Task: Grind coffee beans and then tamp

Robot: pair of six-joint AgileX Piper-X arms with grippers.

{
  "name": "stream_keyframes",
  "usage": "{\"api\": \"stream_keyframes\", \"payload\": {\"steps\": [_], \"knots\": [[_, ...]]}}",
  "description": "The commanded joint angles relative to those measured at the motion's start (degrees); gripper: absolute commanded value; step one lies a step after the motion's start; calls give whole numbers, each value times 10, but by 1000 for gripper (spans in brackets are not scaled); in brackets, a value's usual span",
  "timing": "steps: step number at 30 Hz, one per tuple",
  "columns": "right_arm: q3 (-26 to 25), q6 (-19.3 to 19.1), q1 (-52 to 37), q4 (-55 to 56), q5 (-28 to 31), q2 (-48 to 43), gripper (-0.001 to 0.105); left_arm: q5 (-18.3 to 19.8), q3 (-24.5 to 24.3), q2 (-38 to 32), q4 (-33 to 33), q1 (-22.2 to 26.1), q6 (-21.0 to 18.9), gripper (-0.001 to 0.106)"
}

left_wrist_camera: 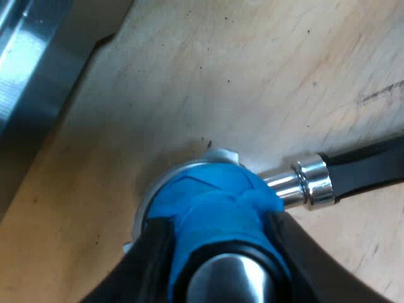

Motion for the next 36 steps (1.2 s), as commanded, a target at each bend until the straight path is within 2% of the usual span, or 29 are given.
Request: {"api": "stream_keyframes", "payload": {"steps": [1,22,29,36], "knots": [[-2,-2,1,-5,-3,-5,54,-4,2,3,-5,-1,-9,0],[-2,-2,1,-5,-3,-5,54,-4,5,24,-14,-1,-12,0],[-2,-2,1,-5,-3,-5,54,13,5,50,-7,-1,-13,0],[-2,-2,1,-5,-3,-5,54,13,7,55,-6,-1,-13,0]]}}
